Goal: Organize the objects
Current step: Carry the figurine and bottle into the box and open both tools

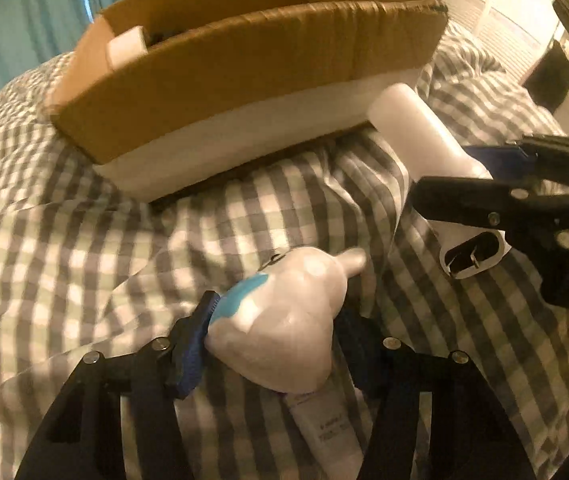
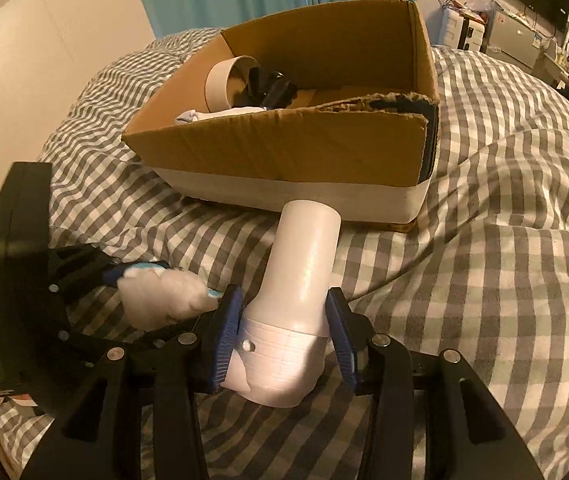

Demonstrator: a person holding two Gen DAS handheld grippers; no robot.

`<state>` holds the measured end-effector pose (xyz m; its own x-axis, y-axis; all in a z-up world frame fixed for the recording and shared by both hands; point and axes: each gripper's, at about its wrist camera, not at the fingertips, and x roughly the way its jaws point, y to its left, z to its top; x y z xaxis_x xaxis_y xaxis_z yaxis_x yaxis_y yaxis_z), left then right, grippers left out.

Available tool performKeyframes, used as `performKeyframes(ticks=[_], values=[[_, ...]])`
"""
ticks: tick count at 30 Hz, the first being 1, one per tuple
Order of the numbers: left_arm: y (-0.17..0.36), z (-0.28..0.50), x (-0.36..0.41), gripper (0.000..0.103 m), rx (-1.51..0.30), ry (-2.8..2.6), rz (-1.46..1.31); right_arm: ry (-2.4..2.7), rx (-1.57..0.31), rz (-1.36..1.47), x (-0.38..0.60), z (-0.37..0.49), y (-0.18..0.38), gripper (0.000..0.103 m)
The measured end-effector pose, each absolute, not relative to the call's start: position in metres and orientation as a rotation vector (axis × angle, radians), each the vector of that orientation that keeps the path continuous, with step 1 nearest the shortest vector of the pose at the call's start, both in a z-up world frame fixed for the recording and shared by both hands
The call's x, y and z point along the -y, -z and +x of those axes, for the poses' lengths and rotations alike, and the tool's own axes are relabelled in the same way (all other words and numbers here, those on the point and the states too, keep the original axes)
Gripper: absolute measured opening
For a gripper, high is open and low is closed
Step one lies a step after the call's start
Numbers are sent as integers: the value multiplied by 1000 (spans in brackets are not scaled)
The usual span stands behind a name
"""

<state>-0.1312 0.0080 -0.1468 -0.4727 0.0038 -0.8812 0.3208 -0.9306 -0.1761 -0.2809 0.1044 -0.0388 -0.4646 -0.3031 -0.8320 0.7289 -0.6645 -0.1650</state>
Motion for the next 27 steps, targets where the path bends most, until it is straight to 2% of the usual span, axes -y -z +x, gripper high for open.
performKeyframes(ticks=[6,15,21,27], values=[[112,-101,5,57,-500,2493,1372,2173,-714,1004,-102,-254,19,43],[37,-67,6,57,-400,2547,1145,2244,-761,843,-97,-202,-29,43],[-16,-69,15,57,-310,2573,1007,2274,-781,731,-85,-185,-68,43],[-47,-97,42,57,-272,2564,918,2309,-760,655,-62,-207,-102,43]])
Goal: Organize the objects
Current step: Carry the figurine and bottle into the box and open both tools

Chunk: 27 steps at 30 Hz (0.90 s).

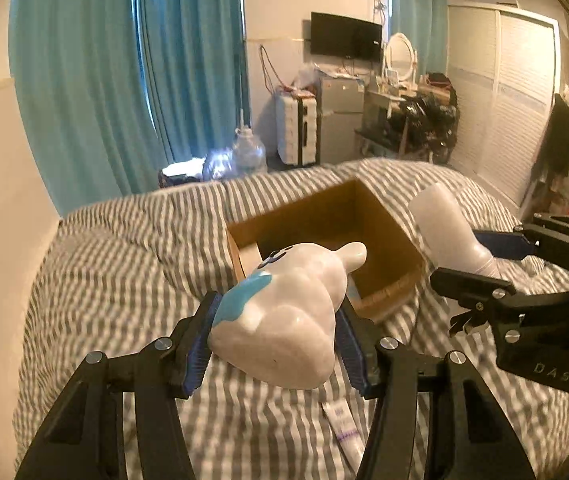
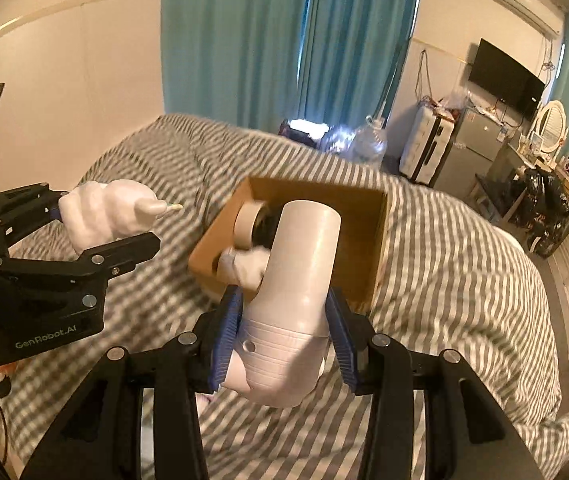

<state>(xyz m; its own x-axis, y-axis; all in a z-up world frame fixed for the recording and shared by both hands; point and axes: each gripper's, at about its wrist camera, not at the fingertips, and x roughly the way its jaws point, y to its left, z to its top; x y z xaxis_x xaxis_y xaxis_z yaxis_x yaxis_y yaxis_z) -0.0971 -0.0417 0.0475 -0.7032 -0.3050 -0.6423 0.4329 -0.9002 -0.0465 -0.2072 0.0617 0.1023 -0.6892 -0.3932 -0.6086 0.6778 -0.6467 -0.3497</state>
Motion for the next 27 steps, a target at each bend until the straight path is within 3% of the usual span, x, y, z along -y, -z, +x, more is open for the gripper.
performKeyframes(ticks=[7,16,27], values=[[-40,-159,76,57,-248,2534,926,2325,-738,689,-33,-276,-105,43],[32,-244,97,57,-236,2517,1093,2303,-742,817,-8,-375,-59,43],[78,-272,117,57,-292,2504,1150,2265,-714,803,-6,-388,-27,43]])
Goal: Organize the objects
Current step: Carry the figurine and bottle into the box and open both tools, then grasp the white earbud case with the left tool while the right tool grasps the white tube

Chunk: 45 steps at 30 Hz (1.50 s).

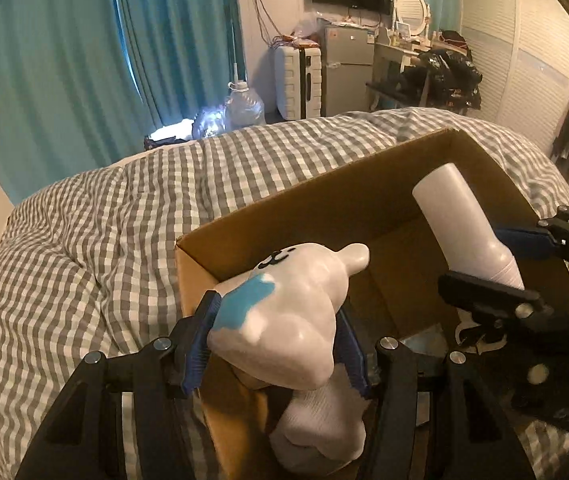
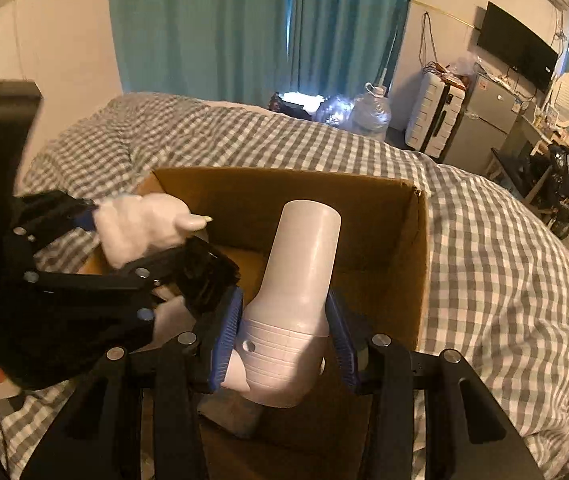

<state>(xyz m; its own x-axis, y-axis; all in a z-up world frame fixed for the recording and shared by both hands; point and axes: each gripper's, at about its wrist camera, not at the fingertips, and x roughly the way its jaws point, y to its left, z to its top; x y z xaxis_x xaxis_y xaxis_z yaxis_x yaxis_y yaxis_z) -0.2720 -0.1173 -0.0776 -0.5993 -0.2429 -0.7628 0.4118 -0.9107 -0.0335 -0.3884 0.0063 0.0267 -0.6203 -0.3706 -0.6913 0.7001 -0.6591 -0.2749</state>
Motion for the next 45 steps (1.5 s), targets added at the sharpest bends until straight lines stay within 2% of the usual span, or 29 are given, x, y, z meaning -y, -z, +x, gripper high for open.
performKeyframes(ticks=[1,3,4,6,7,12,15,25,34,39,45], values=[[77,-270,116,58,-301,2515,1156,2258,-683,797,-9,-386,-31,44],[73,-262,113,61,-309,2523,1154,2262,-655,782,-14,-380,-38,53],[68,-257,110,68,-307,2525,1151,2272,-632,761,-19,-375,-46,57],[59,-242,108,83,-300,2525,1126,2277,-595,743,-27,-366,-58,58],[53,-234,106,88,-294,2521,1109,2279,-575,735,-31,-360,-66,58],[20,-190,102,90,-295,2490,1069,2291,-569,684,-48,-319,-98,60],[2,-163,94,96,-280,2459,1041,2282,-577,673,-59,-291,-108,60],[-14,-78,52,96,-273,2363,1018,2257,-616,676,-106,-215,-104,60],[21,-8,11,96,-308,2250,947,2207,-694,728,-131,-180,-46,60],[50,-8,-16,96,-351,2273,983,2194,-697,815,-136,-183,-9,60],[87,-16,-52,96,-291,2336,1095,2206,-693,864,-147,-184,9,60]])
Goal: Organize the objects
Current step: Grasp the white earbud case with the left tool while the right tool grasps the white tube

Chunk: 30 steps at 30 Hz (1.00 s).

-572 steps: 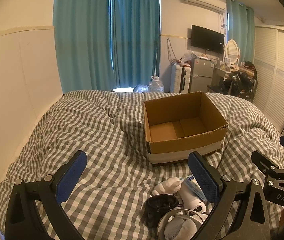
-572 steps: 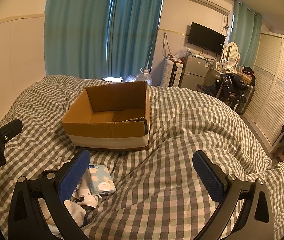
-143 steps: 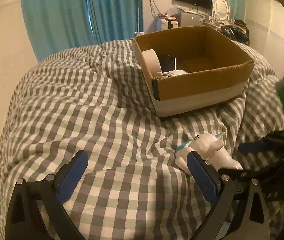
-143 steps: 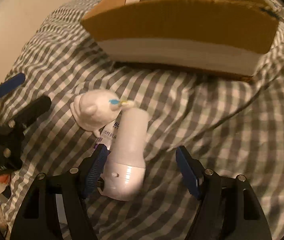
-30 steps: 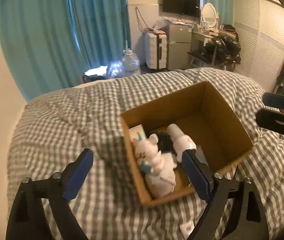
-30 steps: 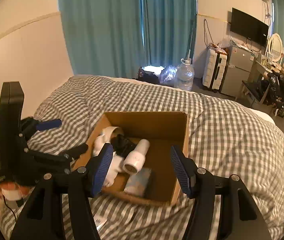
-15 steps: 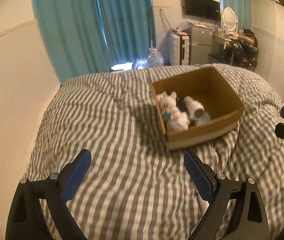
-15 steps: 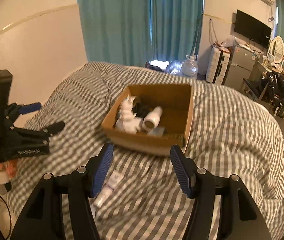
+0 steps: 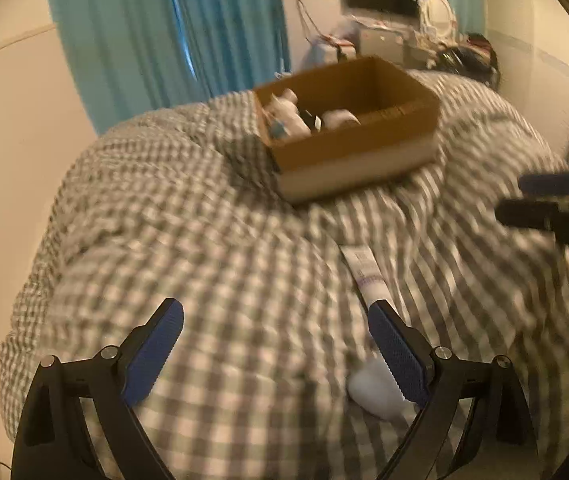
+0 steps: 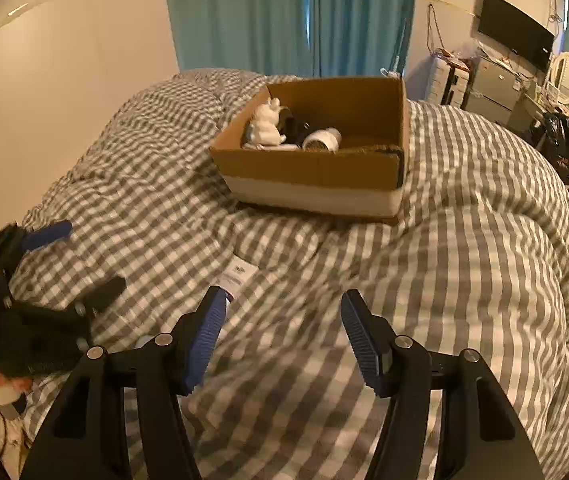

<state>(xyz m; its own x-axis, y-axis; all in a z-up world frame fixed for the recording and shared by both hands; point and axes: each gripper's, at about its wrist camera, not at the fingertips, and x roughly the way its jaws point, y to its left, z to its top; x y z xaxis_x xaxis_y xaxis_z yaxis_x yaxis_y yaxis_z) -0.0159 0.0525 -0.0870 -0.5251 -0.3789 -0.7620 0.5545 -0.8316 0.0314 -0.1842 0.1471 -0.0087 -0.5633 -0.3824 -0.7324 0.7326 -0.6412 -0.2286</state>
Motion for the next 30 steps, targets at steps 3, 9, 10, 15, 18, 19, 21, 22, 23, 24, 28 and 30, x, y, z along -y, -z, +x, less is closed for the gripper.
performKeyframes(ticks=[3,9,10,15,18,19,21,22,23,24,28,30], values=[[100,-19,-71,96,-261,2362,1158,2222,-693,883,-152,-185,11,60],[121,-30,-87,96,-254,2411,1284,2226,-683,892,-152,-188,15,60],[122,-30,-87,95,-272,2423,1298,2224,-682,896,-153,-188,16,60],[132,-34,-89,72,-345,2460,1397,2222,-666,910,-154,-191,20,60],[137,-39,-98,63,-310,2463,1452,2217,-669,915,-153,-192,22,60],[137,-39,-99,57,-309,2471,1460,2216,-672,917,-152,-192,24,60],[134,-38,-99,57,-299,2451,1437,2215,-678,918,-151,-192,25,60],[132,-37,-95,57,-297,2419,1410,2215,-681,915,-151,-191,25,60],[128,-36,-90,57,-301,2387,1372,2215,-680,915,-151,-191,24,60],[123,-34,-83,57,-332,2382,1344,2214,-678,917,-151,-192,24,60],[105,-29,-61,57,-408,2377,1272,2213,-695,926,-145,-193,26,60],[97,-29,-52,57,-391,2361,1233,2207,-703,928,-139,-193,27,60]])
